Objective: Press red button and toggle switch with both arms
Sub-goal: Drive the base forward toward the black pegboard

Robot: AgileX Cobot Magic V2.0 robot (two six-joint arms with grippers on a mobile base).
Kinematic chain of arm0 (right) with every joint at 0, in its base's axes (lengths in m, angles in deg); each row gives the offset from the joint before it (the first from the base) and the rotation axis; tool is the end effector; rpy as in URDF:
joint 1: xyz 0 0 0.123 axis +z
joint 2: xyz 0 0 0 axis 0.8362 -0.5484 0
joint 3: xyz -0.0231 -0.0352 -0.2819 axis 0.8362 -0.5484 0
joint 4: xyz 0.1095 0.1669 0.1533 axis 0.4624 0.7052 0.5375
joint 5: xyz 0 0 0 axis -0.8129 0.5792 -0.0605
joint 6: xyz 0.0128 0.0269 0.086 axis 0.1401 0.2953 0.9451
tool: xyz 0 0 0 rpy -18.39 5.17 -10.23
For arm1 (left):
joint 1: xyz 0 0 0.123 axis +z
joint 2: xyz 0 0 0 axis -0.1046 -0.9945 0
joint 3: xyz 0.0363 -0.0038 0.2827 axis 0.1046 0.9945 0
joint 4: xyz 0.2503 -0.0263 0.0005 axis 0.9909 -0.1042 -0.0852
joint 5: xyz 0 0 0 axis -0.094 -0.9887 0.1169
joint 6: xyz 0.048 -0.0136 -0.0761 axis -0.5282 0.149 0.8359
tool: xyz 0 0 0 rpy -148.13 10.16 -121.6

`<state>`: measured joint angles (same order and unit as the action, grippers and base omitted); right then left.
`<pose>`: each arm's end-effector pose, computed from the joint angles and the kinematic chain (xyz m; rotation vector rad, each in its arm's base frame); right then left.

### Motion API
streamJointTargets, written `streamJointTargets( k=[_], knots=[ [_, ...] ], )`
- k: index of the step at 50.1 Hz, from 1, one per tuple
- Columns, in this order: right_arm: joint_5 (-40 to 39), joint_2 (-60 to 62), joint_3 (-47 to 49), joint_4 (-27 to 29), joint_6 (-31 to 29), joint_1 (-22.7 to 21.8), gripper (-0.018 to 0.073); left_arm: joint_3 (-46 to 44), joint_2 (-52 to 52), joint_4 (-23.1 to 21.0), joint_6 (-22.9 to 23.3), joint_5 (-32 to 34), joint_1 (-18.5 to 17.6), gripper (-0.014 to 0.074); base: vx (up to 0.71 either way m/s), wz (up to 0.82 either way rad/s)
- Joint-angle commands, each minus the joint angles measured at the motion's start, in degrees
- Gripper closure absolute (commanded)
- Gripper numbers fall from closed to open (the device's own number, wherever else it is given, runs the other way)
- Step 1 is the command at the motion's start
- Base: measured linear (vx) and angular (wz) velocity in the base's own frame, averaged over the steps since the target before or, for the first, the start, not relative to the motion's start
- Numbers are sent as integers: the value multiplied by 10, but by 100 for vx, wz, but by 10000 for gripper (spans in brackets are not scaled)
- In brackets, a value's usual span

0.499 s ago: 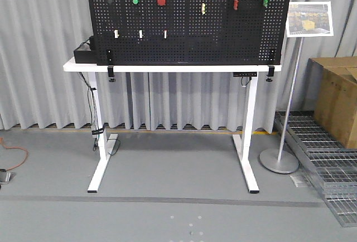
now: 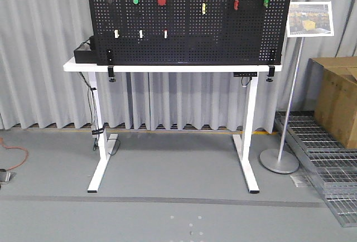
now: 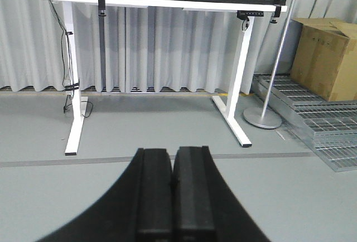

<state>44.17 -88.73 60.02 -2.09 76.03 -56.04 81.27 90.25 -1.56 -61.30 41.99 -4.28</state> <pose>0.0569 -0.0003 0.1947 0.0891 1.5985 0.0894 0.0548 -0.0124 0.1881 0.0854 1.6824 -0.2334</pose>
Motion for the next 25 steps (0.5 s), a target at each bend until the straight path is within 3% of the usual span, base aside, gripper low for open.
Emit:
streamJointTargets(
  k=[1, 25],
  knots=[
    [-47, 10, -7, -3, -7, -3, 562, 20, 9, -2, 4, 50, 0, 594, 1, -2],
    [-47, 10, -7, -3, -7, -3, 562, 20, 9, -2, 4, 50, 0, 594, 9, -7]
  ],
)
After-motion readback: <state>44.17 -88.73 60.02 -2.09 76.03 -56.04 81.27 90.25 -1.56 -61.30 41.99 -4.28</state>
